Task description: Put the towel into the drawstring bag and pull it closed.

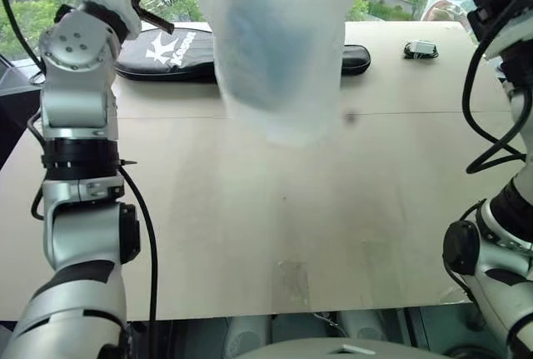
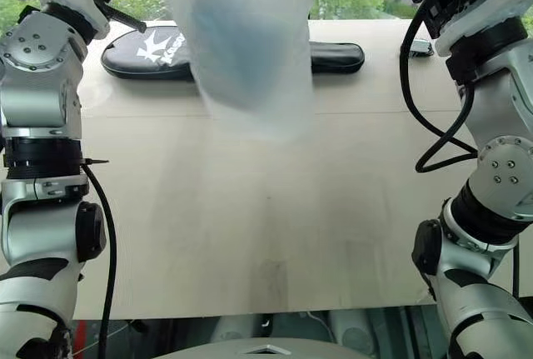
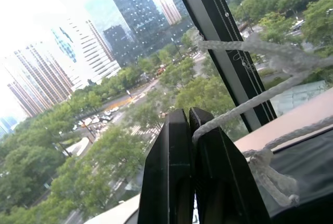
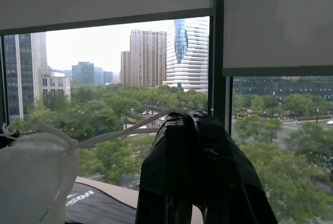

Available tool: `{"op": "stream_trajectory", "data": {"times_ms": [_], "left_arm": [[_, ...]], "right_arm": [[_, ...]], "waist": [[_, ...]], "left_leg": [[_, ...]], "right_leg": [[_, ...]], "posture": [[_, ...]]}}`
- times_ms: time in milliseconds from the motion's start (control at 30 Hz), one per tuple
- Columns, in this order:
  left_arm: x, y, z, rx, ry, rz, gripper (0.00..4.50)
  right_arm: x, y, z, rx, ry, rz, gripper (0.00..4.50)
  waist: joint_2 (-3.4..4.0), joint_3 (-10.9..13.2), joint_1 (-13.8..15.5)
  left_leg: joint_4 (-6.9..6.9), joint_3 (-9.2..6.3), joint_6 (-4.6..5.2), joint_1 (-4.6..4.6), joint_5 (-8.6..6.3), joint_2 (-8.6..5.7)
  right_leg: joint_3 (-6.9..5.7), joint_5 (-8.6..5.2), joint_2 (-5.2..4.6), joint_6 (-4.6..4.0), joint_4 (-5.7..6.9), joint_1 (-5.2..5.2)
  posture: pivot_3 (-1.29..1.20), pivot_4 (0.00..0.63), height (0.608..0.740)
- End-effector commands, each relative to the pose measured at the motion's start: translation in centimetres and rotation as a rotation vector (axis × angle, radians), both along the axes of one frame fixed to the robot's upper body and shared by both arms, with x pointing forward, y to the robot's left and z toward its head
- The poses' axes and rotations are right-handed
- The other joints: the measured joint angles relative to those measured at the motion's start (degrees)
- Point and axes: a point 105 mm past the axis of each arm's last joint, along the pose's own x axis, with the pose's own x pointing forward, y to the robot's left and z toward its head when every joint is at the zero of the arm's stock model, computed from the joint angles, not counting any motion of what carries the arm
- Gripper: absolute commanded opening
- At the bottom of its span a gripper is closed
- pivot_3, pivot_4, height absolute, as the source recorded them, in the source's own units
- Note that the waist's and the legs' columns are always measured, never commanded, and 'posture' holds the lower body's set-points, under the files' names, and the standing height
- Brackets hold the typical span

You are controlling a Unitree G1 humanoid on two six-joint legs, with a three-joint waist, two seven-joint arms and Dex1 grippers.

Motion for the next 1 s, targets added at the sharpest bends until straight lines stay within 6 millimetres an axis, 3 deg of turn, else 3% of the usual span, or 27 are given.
{"op": "stream_trajectory", "data": {"times_ms": [33,133,200,267,367,533,600,667,700,733,767,833,867,1000], "left_arm": [[0.0,0.5,-0.8,0.022,0.004,0.013,0.09],[0.4,2.5,-3.7,0.007,0.071,0.080,0.09],[0.5,5.2,-6.1,-0.069,0.137,0.171,0.09],[0.3,7.1,-8.1,-0.130,0.190,0.236,0.09],[-0.3,8.9,-10.3,-0.190,0.242,0.305,0.09],[-0.6,10.7,-10.0,-0.242,0.230,0.371,0.09],[-0.6,10.1,-9.0,-0.203,0.194,0.342,0.09],[-0.6,8.9,-7.8,-0.209,0.145,0.264,0.09],[-0.6,8.0,-7.5,-0.219,0.137,0.206,0.09],[-0.6,6.1,-7.6,-0.215,0.145,0.099,0.09],[-0.9,3.3,-8.6,-0.181,0.185,-0.037,0.09],[-2.3,-1.6,-11.7,-0.168,0.297,-0.276,0.09],[-2.9,-2.9,-12.9,-0.177,0.341,-0.338,0.09],[-6.3,-7.0,-18.6,-0.207,0.541,-0.536,0.09]], "right_arm": [[-0.6,-1.0,-0.9,-0.058,0.002,-0.070,0.00],[0.7,-4.3,-3.4,-0.082,0.087,-0.289,0.00],[1.1,-8.7,-4.1,0.023,0.116,-0.519,0.00],[0.4,-11.5,-4.3,0.087,0.100,-0.673,0.00],[-0.6,-14.0,-3.7,0.158,0.053,-0.799,0.00],[-0.9,-16.6,-2.5,0.170,0.004,-0.902,0.00],[-0.8,-16.7,-2.2,0.146,-0.010,-0.903,0.00],[-0.6,-16.6,-1.8,0.129,-0.020,-0.882,0.00],[0.3,-15.3,-2.5,0.092,0.028,-0.775,0.00],[0.9,-14.3,-3.0,0.064,0.063,-0.695,0.00],[1.5,-11.8,-4.2,-0.037,0.107,-0.562,0.00],[1.5,-6.5,-8.2,-0.242,0.204,-0.292,0.00],[1.1,-4.8,-10.0,-0.294,0.250,-0.189,0.00],[-0.8,-1.3,-18.4,-0.461,0.475,-0.011,0.00]], "waist": [[0.00,0.0,0.1],[-0.02,0.0,0.2],[-0.02,0.0,0.0],[-0.02,0.0,0.0],[-0.02,0.0,0.0],[-0.02,0.0,0.3],[-0.02,0.0,0.4],[-0.02,0.0,0.4],[-0.02,0.0,0.3],[-0.02,0.0,0.3],[-0.02,0.0,0.2],[0.01,-0.1,0.1],[0.01,-0.1,0.1],[0.00,-0.1,0.1]], "left_leg": [[0.05,0.02,0.00,0.00,0.00,0.00],[0.09,0.01,0.01,0.12,0.00,0.00],[0.14,0.01,0.01,0.09,0.00,0.00],[0.23,0.03,0.01,0.09,0.00,0.00],[0.25,0.00,0.01,0.08,0.00,0.03],[0.25,0.01,0.01,0.06,0.01,0.02],[0.26,-0.01,0.01,0.06,0.00,0.01],[0.26,-0.01,0.01,0.05,0.00,0.01],[0.26,0.02,0.01,0.05,0.00,0.01],[0.26,0.03,0.01,0.05,0.00,0.01],[0.26,0.04,0.01,0.05,0.00,0.01],[0.11,0.10,0.01,0.12,0.00,0.03],[0.07,0.10,0.01,0.12,0.00,0.06],[0.20,0.05,0.02,0.10,0.00,0.10]], "right_leg": [[0.01,0.00,0.00,0.00,-0.01,-0.02],[0.00,0.00,0.00,0.00,0.02,0.10],[0.01,0.00,0.00,0.00,0.06,0.08],[0.06,0.01,0.02,0.00,0.17,0.05],[0.04,0.01,0.05,0.00,0.17,0.05],[0.03,0.01,0.03,0.00,0.11,0.05],[0.00,0.01,0.03,0.00,0.13,0.06],[0.00,0.01,0.03,0.00,0.11,0.06],[0.02,0.01,0.02,0.00,0.10,0.06],[0.03,0.01,0.02,0.00,0.09,0.06],[0.04,0.01,0.02,0.00,0.09,0.06],[0.10,0.01,0.01,0.00,0.02,0.11],[0.08,0.00,0.00,0.00,0.00,0.13],[0.06,0.00,0.04,0.00,0.10,0.12]], "posture": [[0.00,0.150,0.740],[0.00,0.150,0.740],[0.00,0.150,0.740],[0.00,0.150,0.740],[0.00,0.150,0.740],[0.00,0.150,0.740],[0.00,0.150,0.740],[0.00,0.150,0.740],[0.00,0.150,0.740],[0.00,0.150,0.740],[0.00,0.150,0.740],[0.00,0.150,0.740],[0.00,0.150,0.740],[0.00,0.150,0.740]]}}
